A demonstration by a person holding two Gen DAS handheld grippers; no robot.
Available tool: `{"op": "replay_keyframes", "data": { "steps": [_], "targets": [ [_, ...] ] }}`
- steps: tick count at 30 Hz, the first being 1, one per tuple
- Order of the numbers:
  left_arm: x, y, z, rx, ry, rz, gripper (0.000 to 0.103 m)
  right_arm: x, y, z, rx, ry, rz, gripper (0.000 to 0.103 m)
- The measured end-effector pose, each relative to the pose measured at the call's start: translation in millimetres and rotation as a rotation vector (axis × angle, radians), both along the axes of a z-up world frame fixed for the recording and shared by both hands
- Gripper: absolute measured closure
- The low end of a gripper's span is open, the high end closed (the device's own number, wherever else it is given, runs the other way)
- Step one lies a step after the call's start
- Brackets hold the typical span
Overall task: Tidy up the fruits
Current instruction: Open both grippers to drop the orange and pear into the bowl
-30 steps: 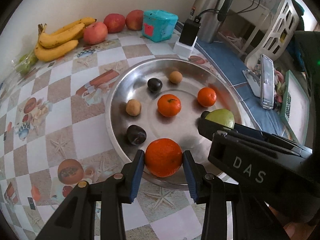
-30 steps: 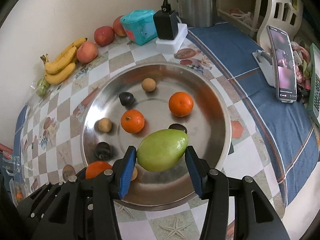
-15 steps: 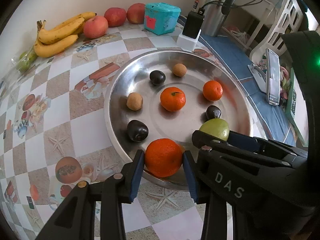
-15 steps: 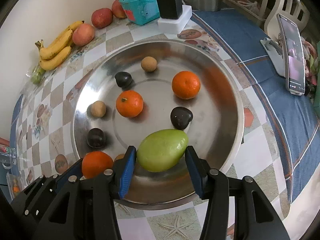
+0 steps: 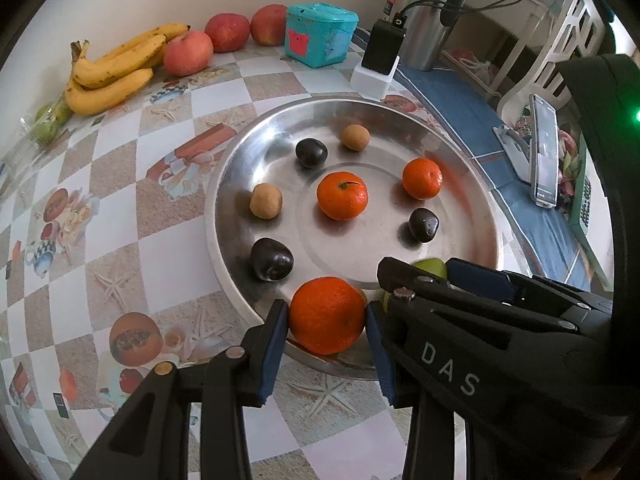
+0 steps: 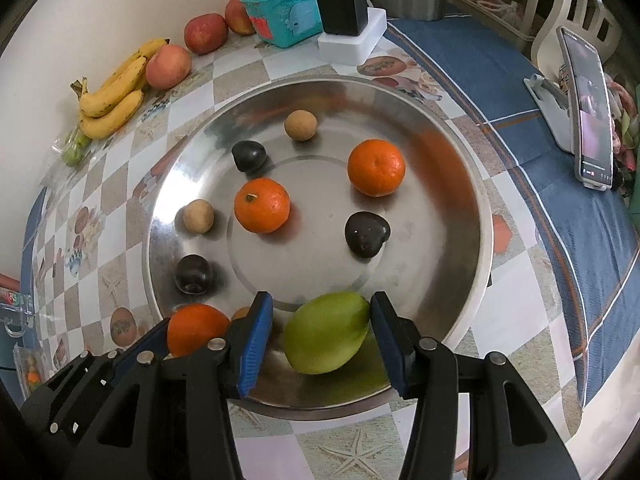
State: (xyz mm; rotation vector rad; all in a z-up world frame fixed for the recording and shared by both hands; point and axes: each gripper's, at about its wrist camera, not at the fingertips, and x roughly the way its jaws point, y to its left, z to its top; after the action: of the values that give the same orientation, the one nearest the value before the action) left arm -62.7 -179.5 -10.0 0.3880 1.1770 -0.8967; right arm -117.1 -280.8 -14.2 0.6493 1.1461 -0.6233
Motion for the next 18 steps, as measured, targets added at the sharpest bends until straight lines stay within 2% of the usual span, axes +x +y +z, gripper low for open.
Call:
{"op": "replay_keyframes", "data": {
  "steps": [4,8,18],
  "targets": [
    [-2.4,0.0,5.5,-0.014,-0.020,-0.012,0.054,-0.3,-0.4,2.7,-0.006,-0.014,-0.006,0.050],
    [-0.5,1.5,8.4,-0.018,-0.023,-0.007,0.054,-2.9,-4.0,4.9,-0.011,-0.029,-0.026,0.050],
    [20.7,19.3,12.0,-0.025,0.019,0.082,0.053,-6.4,-9.9,12.1,-0.023,-0.065,-0.071,0.050]
  ]
}}
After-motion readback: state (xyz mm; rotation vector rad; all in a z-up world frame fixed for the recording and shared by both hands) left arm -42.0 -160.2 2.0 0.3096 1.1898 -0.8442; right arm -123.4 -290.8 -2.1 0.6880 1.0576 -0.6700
